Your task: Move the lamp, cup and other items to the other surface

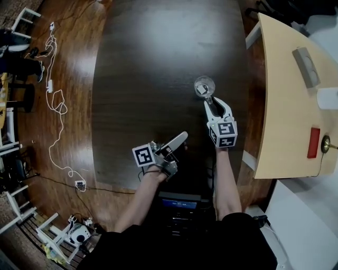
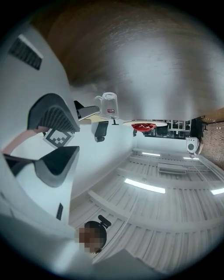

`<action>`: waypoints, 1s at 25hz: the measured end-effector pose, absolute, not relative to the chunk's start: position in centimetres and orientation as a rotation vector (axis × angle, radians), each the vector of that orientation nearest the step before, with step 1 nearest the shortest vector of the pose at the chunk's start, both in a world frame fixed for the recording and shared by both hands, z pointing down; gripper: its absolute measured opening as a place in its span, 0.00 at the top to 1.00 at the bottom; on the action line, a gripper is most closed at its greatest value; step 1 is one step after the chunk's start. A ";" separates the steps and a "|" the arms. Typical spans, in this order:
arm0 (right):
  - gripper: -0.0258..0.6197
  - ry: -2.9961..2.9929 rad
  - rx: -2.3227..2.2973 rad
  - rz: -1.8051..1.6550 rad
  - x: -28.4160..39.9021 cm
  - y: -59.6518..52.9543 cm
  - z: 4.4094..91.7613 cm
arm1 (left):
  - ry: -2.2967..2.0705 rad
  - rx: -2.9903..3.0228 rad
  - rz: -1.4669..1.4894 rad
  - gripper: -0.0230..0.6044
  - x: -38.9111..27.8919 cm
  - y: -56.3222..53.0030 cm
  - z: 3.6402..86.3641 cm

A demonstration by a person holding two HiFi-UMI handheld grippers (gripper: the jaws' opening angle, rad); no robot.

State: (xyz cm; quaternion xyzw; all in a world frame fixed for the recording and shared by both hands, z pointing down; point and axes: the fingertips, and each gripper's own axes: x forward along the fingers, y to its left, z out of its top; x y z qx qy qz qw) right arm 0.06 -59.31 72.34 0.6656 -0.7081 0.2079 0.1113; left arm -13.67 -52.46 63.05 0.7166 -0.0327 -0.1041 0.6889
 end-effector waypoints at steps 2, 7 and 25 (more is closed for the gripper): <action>0.76 -2.067 1.949 0.570 0.0 -59.7 72.6 | -0.077 1.603 -0.235 0.78 -13.9 -52.7 63.1; 0.82 -2.043 1.937 0.492 0.0 -60.4 72.5 | -0.081 1.606 -0.228 0.78 -14.1 -52.8 63.3; 0.85 -1.980 1.960 0.468 -1.3 -57.5 70.3 | -0.040 1.648 -0.233 0.78 -15.5 -51.2 60.8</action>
